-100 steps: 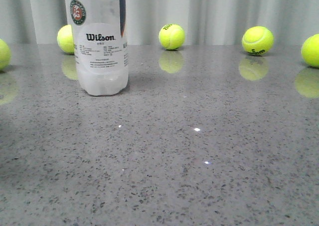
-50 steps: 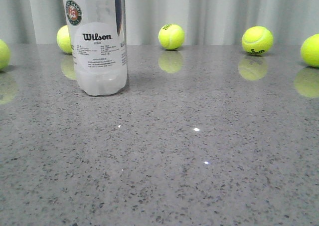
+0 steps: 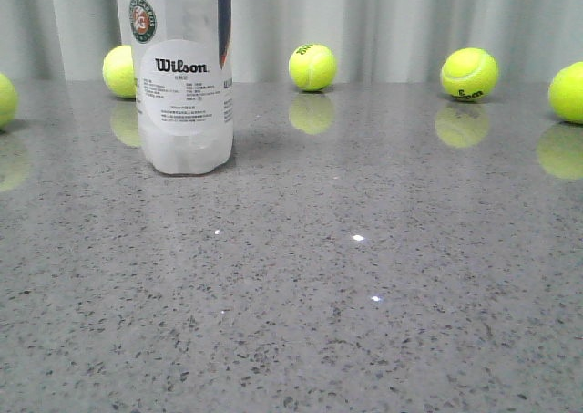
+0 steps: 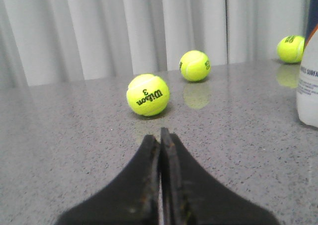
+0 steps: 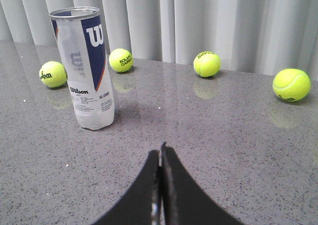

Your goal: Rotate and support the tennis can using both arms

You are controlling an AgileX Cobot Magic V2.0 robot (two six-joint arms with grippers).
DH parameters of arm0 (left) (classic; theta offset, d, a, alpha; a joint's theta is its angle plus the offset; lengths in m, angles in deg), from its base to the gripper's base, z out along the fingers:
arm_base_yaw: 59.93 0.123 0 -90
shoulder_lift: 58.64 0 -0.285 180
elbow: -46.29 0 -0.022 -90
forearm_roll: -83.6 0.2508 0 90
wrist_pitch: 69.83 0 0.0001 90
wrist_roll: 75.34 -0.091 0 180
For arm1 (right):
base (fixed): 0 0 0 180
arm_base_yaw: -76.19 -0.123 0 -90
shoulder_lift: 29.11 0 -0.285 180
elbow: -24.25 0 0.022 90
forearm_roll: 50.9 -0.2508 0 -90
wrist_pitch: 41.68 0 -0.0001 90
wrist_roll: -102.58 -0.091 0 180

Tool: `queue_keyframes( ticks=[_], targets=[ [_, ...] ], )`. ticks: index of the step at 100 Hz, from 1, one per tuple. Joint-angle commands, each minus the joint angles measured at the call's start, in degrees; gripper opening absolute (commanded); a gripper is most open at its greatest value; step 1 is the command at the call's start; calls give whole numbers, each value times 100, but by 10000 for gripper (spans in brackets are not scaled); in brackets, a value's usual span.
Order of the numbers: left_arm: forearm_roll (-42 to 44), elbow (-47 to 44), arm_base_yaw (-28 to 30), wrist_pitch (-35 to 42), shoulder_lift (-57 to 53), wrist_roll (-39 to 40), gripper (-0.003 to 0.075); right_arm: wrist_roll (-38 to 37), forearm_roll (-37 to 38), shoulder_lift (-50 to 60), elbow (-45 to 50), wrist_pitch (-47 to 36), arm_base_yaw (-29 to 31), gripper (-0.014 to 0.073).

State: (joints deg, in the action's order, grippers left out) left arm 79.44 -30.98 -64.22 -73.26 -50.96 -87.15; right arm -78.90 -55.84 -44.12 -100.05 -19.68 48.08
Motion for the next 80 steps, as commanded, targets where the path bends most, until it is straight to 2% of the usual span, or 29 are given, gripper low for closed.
queue_keyframes(
  ticks=[1,13,23,80],
  targets=[
    [169,-252,165,118,-194,261,-19,4,-4,-65,-151,-446,29,-60],
    [524,-252,234,-100,-223,869,-19,4,-4,-71,-151,-446,29,-60],
    [655,-252,234,-108,-223,1018,-19,4,-4,-71,-151,-451,29,-60],
    [507,-252,222,-94,-223,1017,-19,4,-4,-71,-151,-451,29,-60]
  ],
)
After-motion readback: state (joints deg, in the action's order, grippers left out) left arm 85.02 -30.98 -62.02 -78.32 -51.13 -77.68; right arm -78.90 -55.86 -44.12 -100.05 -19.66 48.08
